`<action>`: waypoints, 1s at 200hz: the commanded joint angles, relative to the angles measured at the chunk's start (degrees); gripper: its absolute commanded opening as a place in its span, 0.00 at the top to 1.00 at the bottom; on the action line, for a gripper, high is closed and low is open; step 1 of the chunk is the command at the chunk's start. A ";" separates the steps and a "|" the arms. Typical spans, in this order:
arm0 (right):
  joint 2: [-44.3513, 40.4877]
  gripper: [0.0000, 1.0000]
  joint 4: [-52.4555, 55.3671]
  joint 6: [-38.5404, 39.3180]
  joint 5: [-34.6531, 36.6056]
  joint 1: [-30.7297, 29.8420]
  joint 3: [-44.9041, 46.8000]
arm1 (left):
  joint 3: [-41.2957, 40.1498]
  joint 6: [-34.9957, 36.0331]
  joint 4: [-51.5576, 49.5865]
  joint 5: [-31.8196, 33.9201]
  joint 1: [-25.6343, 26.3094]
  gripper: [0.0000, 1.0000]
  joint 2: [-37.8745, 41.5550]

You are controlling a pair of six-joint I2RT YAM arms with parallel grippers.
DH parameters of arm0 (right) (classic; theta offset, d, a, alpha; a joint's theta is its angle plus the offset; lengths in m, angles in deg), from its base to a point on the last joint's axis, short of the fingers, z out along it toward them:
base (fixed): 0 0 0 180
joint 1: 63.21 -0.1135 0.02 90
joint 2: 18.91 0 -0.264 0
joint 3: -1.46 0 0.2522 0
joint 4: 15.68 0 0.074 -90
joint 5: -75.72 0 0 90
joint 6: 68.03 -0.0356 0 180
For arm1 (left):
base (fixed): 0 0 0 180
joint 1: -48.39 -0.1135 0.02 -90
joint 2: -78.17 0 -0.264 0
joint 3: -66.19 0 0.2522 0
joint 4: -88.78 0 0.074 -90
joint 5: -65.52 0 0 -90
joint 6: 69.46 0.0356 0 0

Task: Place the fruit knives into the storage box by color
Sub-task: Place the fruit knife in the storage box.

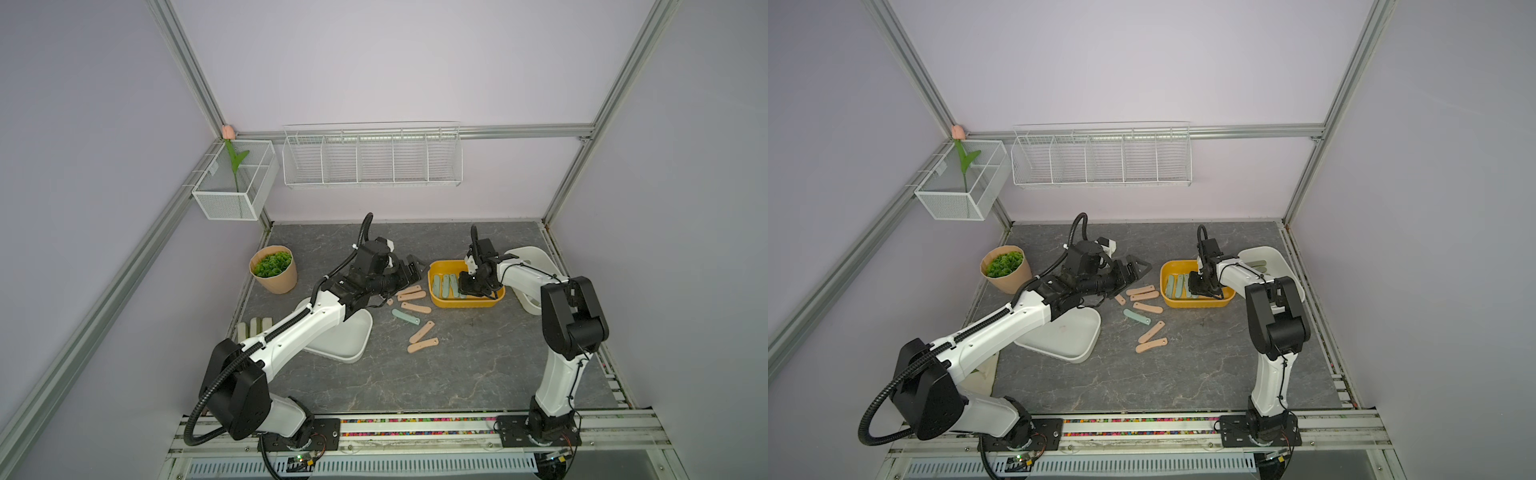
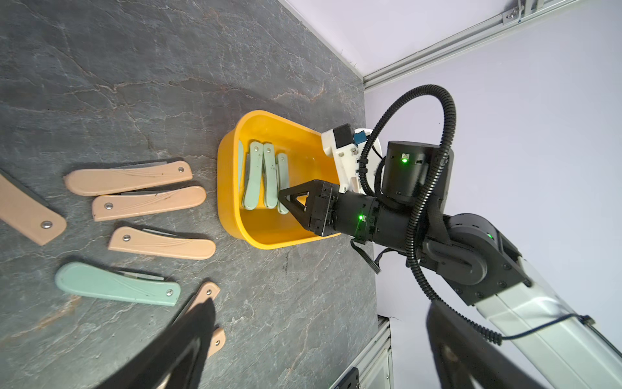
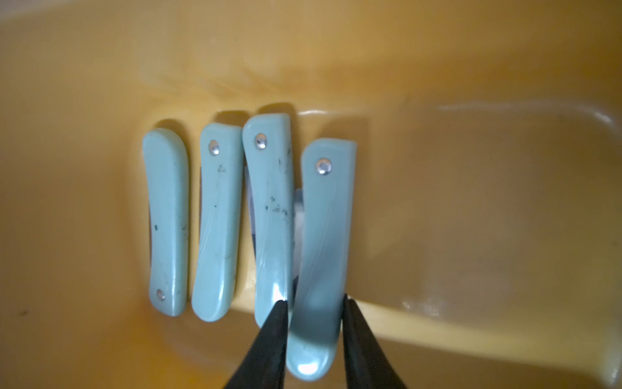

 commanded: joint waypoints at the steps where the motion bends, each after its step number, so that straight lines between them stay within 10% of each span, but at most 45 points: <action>1: 0.42 0.59 -0.63 0.35 -0.93 0.42 -0.97 | 1.58 0.51 0.56 0.05 0.16 0.01 1.21; 121: -18.70 0.46 2.00 5.21 -3.40 -7.17 4.92 | -11.19 0.69 -2.21 3.28 -0.71 0.01 13.60; 200: -13.81 0.37 2.80 8.62 2.17 -24.10 3.19 | -19.54 0.46 -3.98 -4.17 -15.64 0.01 23.78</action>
